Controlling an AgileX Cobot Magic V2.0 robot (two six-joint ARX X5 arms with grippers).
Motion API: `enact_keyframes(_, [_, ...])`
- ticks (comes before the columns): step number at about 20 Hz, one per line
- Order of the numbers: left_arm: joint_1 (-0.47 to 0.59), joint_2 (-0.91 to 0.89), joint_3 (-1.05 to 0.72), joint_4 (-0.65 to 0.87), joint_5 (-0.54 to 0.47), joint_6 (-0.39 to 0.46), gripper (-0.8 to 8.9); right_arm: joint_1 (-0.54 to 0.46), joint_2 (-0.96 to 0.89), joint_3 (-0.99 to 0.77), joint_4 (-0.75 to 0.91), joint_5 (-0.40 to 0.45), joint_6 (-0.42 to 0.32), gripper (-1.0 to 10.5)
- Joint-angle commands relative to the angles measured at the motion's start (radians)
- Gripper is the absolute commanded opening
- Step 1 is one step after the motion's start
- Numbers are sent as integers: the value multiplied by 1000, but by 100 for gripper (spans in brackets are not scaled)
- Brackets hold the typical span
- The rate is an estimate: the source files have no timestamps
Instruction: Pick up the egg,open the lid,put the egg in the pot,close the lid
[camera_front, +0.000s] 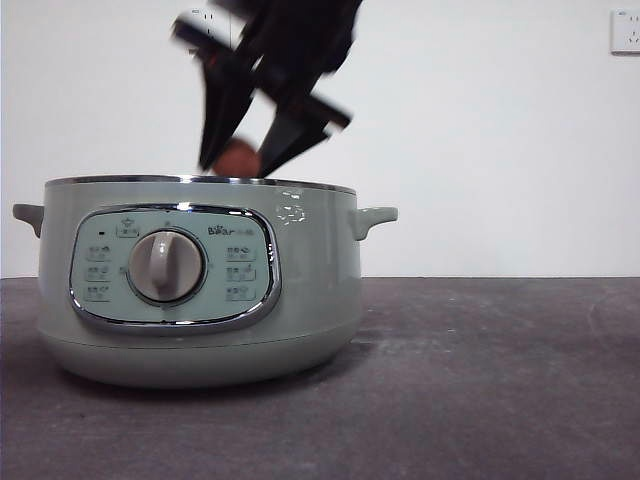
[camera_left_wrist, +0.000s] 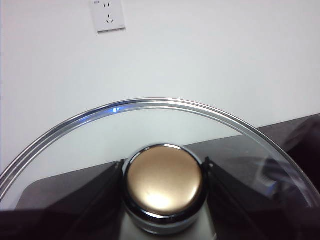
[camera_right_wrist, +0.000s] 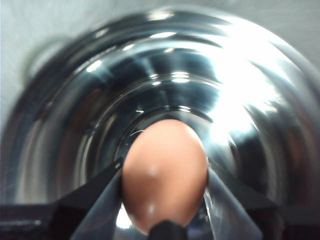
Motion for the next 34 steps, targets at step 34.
enact_keyframes(34, [0, 26, 19, 19, 14, 11, -9, -27, -175, 33, -210, 112, -66, 409])
